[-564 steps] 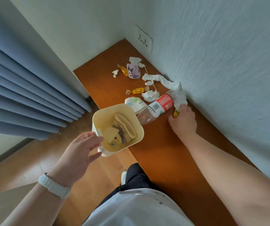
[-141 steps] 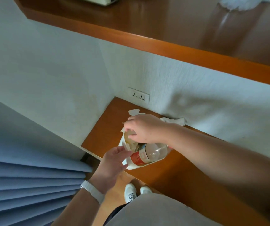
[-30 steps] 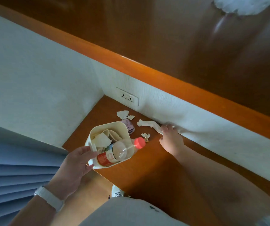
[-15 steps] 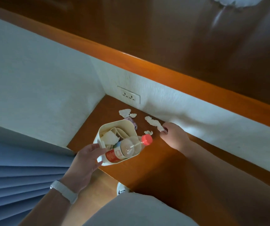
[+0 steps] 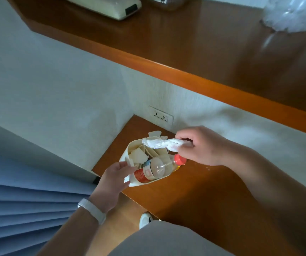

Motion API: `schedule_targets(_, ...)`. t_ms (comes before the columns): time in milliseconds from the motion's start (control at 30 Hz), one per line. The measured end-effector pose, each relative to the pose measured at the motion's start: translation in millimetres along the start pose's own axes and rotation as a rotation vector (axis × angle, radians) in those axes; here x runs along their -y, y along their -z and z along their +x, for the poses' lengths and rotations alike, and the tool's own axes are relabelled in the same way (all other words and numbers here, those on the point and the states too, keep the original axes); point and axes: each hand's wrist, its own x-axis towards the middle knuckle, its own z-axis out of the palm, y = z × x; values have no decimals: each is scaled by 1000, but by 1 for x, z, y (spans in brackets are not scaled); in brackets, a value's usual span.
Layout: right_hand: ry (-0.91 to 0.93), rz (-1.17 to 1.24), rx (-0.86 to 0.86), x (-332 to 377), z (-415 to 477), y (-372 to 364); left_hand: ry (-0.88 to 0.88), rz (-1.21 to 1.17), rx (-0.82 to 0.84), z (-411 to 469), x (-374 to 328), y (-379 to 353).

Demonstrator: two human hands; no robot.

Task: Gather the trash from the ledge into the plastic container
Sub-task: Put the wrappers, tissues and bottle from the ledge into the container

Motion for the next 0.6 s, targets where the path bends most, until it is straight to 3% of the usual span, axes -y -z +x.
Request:
schedule_targets(267,3,-238,164,29,35,-24,-10,-106,51,0,-1,8)
schedule_targets(600,60,-453,135,41,89,-66,42,-145,112,6,11,14)
